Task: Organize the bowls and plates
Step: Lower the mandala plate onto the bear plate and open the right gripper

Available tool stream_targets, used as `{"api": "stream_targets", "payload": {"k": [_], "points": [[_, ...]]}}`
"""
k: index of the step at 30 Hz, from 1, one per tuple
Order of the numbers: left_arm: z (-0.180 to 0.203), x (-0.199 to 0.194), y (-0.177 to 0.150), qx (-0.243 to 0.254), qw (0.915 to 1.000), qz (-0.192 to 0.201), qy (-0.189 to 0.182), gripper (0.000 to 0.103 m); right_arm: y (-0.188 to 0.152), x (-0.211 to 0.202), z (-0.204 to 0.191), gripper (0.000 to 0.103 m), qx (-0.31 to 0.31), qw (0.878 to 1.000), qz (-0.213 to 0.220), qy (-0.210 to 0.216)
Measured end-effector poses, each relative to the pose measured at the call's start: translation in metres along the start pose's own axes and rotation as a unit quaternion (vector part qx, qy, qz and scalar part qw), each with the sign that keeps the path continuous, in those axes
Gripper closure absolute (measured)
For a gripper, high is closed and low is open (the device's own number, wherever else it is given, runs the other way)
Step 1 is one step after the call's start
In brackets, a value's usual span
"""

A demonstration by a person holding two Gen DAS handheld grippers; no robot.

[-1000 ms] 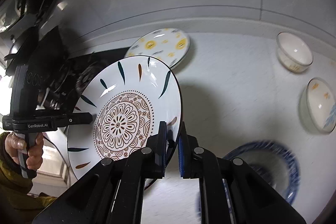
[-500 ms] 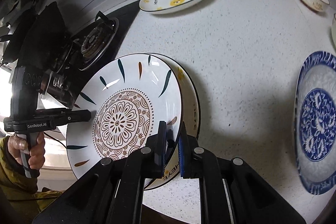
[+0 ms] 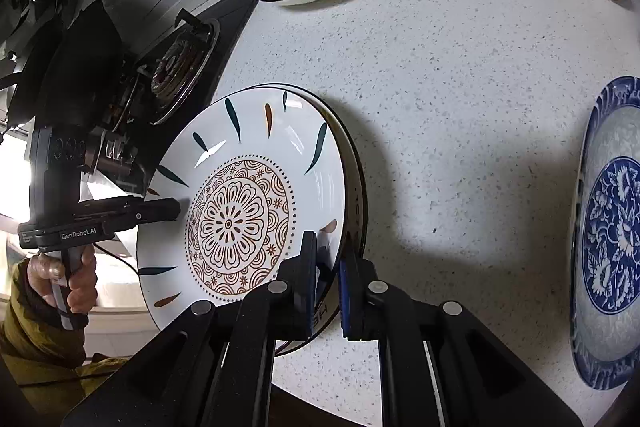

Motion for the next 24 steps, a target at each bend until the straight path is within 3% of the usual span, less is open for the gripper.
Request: {"api": "stream_targets", "payload": {"k": [5,11,24], "points": [[0.0035,-0.0001,-0.0015,0.006,0.9998,-0.002,0.019,0.085,0.0015,-0.0012,-0.0008,0.094,-0.019,1.000,-0.012,0.004],[0.0083,-0.0009,-0.0023,0.005,0.9998,-0.003,0.017,0.075,0.0017,-0.0046,-0.0013,0.090,-0.032,0.999,-0.026,0.018],[0.0047,-0.0030,-0.0028,-0.034,0.9993,-0.008,0.008,0.074,0.0070,-0.0037,0.0025,0.088,-0.028,0.998,-0.041,0.050]]}}
Point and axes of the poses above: each gripper's, at about its wrist camera, not at the fingertips, and x roughly the way its jaws point, z to its right, y to its top, the point moved 5 cm from there along x, roughly the way its jaws point, and after that the axes turned 2 degrees about -y, right-handed, at the moved point
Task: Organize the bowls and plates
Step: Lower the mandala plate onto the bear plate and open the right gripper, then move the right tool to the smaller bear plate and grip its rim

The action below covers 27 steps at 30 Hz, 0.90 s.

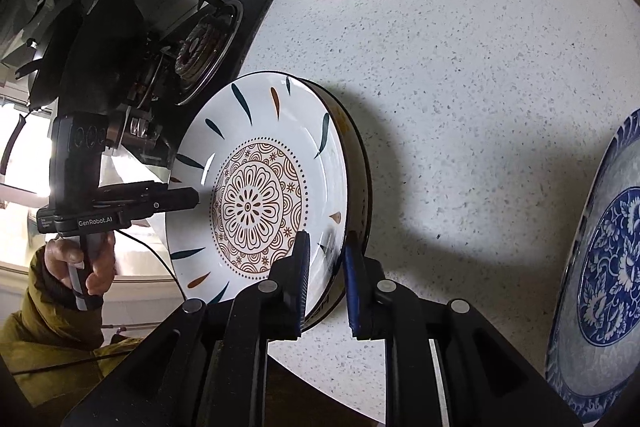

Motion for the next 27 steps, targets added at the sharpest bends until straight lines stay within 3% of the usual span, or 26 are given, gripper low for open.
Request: {"api": "stream_targets", "payload": {"k": [6,15,17,18,21,27], "points": [[0.007,-0.004,-0.001,0.000,0.9999,-0.001,-0.015,0.055,0.000,-0.002,0.001,0.088,-0.006,1.000,-0.003,0.006],[0.001,-0.015,0.000,-0.026,0.9991,0.012,-0.029,0.052,0.002,-0.006,0.005,0.088,-0.003,1.000,-0.006,0.014],[0.000,-0.019,0.001,-0.025,0.9992,0.020,-0.023,0.047,0.003,-0.007,0.002,0.088,-0.013,1.000,-0.007,-0.002],[-0.001,-0.023,0.002,-0.024,0.9992,0.029,-0.013,0.037,0.004,-0.007,-0.002,0.087,-0.023,1.000,-0.007,-0.018],[-0.005,-0.032,0.003,-0.030,0.9985,0.044,-0.012,0.034,0.007,-0.009,-0.010,0.063,-0.053,0.995,0.000,-0.080],[-0.009,-0.050,-0.001,-0.033,0.9971,0.069,-0.002,0.034,0.010,-0.020,-0.024,0.063,-0.086,0.990,0.025,-0.113]]}}
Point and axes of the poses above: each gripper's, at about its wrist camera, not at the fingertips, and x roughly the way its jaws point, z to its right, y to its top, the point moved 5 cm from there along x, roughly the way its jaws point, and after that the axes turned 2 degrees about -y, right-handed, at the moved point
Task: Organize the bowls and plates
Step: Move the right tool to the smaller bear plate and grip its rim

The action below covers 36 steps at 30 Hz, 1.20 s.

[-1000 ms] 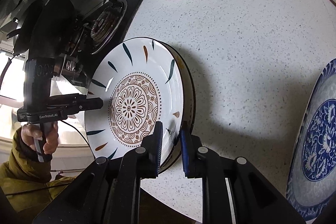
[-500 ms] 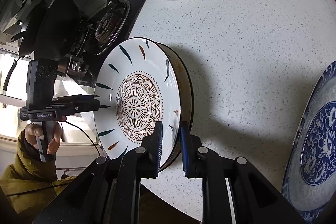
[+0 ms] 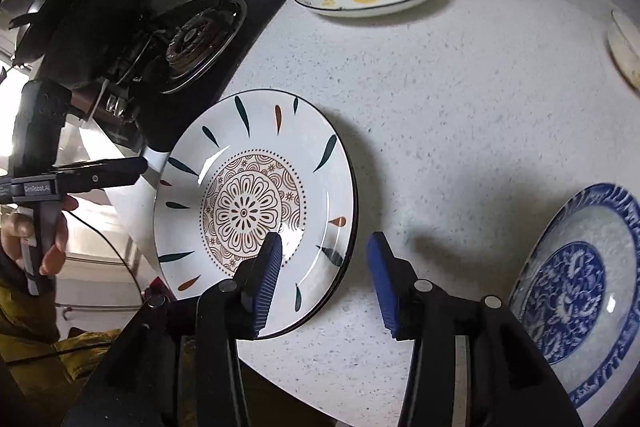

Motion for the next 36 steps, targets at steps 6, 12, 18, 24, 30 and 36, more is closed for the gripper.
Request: {"api": "stream_targets", "payload": {"k": [6,12,18,24,30,36], "points": [[0.009,-0.022,0.001,0.012,0.9994,0.031,-0.005,0.030,0.006,-0.029,-0.008,0.049,-0.016,0.998,0.057,-0.007],[0.022,-0.037,0.022,0.022,0.9986,0.048,-0.009,0.027,0.020,-0.068,0.001,0.032,0.007,0.992,0.123,0.035],[0.039,-0.039,0.072,0.036,0.9979,0.053,0.008,0.022,0.053,-0.079,0.018,0.015,0.049,0.985,0.145,0.076],[0.049,-0.017,0.147,0.052,0.9967,0.049,0.037,0.018,0.097,-0.055,0.043,0.012,0.084,0.985,0.129,0.084],[0.045,0.030,0.216,0.060,0.9959,0.023,0.063,0.017,0.139,-0.029,0.078,0.011,0.129,0.981,0.124,0.072],[0.036,0.079,0.262,0.050,0.9961,0.001,0.074,0.017,0.174,0.005,0.102,0.011,0.164,0.977,0.112,0.075]]}}
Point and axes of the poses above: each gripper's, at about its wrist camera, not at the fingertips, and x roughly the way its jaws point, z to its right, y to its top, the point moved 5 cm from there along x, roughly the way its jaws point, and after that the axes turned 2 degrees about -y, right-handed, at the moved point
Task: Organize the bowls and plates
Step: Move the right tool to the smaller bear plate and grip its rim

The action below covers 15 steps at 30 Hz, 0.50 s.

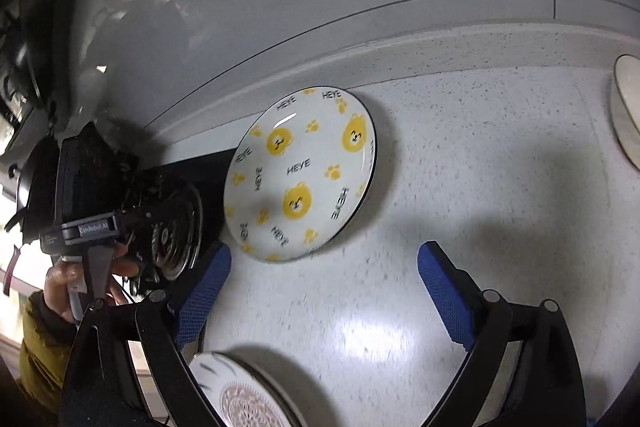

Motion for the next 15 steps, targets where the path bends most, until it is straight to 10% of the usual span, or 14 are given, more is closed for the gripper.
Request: {"api": "stream_targets", "payload": {"k": [15], "points": [[-0.006,0.069,0.025,-0.009,0.9992,-0.032,0.025,0.018,0.022,0.064,0.005,0.021,0.010,0.999,-0.035,-0.006]]}}
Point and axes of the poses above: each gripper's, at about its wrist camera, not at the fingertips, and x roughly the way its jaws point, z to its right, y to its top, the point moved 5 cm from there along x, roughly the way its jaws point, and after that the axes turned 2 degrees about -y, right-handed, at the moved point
